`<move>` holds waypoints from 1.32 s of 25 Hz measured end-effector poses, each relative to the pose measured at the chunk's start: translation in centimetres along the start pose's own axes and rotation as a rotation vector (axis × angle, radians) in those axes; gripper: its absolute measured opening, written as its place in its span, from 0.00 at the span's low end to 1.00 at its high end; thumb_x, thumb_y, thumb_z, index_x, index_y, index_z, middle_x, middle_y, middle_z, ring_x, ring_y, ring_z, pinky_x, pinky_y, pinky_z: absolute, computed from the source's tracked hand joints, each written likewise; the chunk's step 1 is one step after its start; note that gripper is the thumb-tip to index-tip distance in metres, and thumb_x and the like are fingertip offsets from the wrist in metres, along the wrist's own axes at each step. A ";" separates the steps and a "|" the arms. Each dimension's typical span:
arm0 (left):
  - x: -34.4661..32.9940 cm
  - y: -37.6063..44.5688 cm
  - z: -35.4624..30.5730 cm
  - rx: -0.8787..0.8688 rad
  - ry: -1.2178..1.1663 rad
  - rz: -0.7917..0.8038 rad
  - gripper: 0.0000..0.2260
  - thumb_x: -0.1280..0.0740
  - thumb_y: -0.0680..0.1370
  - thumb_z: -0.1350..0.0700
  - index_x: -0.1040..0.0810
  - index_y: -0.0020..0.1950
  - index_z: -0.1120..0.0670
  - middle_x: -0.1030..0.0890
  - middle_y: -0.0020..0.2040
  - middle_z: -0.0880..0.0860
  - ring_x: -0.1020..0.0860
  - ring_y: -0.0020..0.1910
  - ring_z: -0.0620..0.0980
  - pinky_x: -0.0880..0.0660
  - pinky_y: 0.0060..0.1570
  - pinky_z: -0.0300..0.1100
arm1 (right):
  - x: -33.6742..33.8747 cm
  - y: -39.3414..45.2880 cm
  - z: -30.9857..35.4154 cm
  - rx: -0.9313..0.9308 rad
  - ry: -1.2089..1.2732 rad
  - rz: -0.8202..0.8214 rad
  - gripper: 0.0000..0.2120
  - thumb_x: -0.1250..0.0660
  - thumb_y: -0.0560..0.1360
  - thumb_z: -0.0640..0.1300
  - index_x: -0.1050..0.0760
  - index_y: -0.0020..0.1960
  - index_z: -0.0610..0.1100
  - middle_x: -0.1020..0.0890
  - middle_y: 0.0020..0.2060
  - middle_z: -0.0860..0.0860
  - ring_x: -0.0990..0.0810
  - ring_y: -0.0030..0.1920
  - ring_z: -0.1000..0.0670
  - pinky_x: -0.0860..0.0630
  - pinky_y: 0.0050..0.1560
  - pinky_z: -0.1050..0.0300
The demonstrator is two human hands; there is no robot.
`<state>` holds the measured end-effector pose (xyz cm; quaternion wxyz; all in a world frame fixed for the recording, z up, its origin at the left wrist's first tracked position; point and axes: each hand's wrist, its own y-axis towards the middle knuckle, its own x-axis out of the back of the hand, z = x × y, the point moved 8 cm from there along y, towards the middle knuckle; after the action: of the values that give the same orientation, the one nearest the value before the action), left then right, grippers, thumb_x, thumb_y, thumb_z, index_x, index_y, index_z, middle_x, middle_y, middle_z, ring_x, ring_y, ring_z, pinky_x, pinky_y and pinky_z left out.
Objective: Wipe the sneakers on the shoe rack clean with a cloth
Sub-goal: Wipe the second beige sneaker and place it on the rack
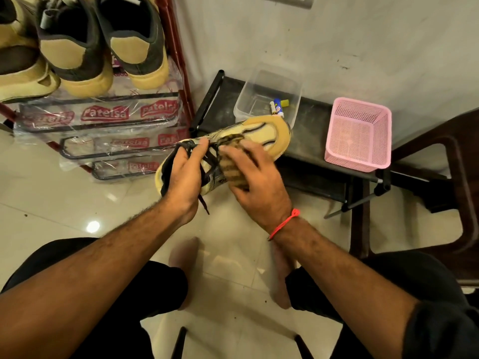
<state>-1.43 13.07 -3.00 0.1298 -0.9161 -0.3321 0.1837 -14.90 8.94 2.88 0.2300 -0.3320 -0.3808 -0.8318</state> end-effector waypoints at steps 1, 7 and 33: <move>-0.2 0.0 0.2 0.041 -0.059 0.016 0.16 0.35 0.83 0.49 0.24 0.68 0.56 0.15 0.59 0.56 0.17 0.59 0.56 0.20 0.60 0.57 | -0.1 0.2 -0.1 0.036 -0.016 0.021 0.24 0.33 0.72 0.39 0.24 0.68 0.40 0.24 0.61 0.38 0.24 0.62 0.39 0.26 0.67 0.46; -1.7 -0.3 1.1 0.096 -0.063 0.113 0.17 0.41 0.86 0.49 0.27 0.69 0.58 0.16 0.61 0.58 0.18 0.62 0.57 0.21 0.62 0.55 | 2.8 1.1 -3.7 -0.250 0.031 -0.110 0.29 0.29 0.68 0.34 0.25 0.69 0.41 0.25 0.60 0.41 0.24 0.60 0.44 0.25 0.65 0.50; -3.6 -2.1 0.6 0.099 0.065 0.343 0.42 0.60 0.75 0.27 0.31 0.76 0.52 0.22 0.70 0.54 0.20 0.65 0.46 0.21 0.57 0.37 | 6.0 1.9 -7.6 -0.363 -0.048 -0.210 0.26 0.31 0.71 0.32 0.24 0.68 0.42 0.25 0.61 0.40 0.25 0.60 0.44 0.24 0.64 0.47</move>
<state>-5.41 12.34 -1.86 0.1523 -0.9572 -0.1569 0.1897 -20.58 1.04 4.51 0.0695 -0.3464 -0.2626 -0.8979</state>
